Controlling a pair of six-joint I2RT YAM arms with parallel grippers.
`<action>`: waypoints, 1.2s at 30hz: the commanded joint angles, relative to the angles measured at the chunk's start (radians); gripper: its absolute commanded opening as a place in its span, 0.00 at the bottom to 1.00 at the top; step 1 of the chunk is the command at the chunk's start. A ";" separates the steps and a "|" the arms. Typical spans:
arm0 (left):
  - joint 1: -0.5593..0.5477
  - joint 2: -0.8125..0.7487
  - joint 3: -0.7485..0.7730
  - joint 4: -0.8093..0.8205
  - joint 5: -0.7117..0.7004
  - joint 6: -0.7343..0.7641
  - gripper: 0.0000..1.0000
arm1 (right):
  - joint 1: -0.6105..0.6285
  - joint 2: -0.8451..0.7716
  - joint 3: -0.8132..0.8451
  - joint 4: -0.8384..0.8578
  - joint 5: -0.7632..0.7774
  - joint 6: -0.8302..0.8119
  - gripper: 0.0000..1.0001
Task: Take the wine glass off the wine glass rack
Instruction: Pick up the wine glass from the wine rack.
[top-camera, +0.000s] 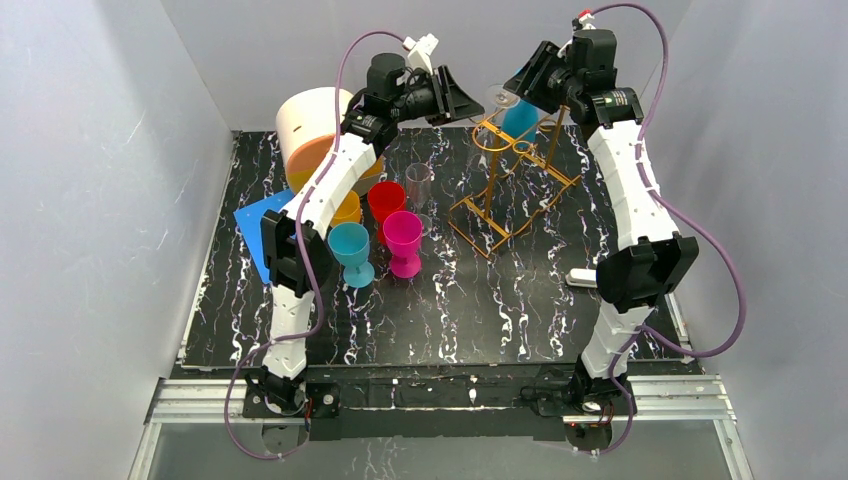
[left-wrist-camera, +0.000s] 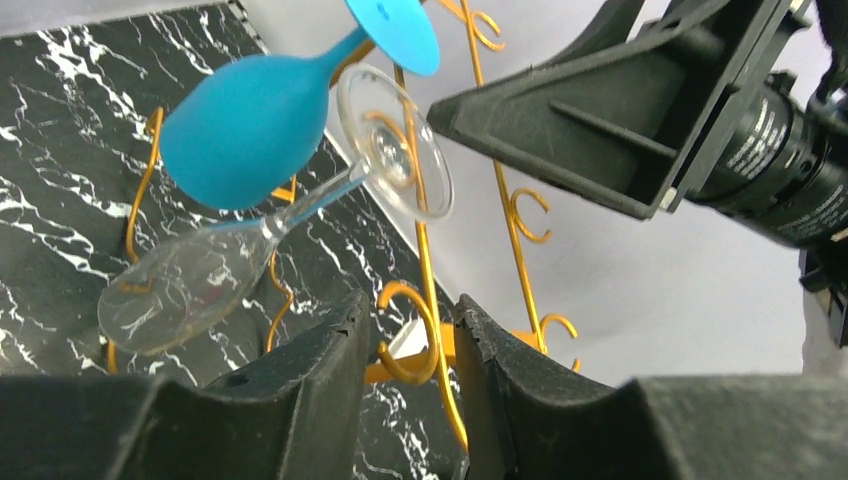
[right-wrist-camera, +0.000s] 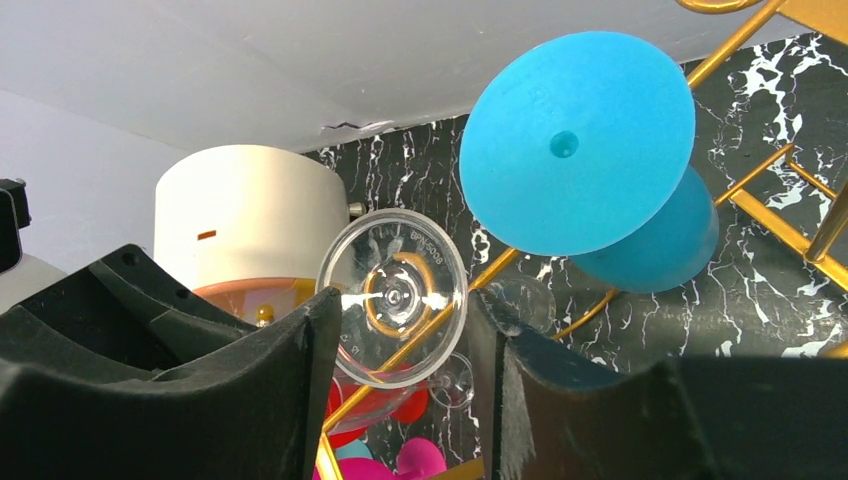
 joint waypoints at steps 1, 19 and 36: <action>-0.003 -0.091 -0.026 -0.077 0.076 0.084 0.34 | -0.001 -0.010 0.031 -0.013 -0.017 -0.015 0.59; -0.015 -0.086 -0.035 -0.084 0.126 0.081 0.05 | -0.001 -0.001 -0.014 0.026 -0.080 0.089 0.49; -0.020 -0.104 -0.049 -0.094 0.115 0.081 0.00 | -0.003 -0.072 -0.165 0.146 -0.079 0.238 0.17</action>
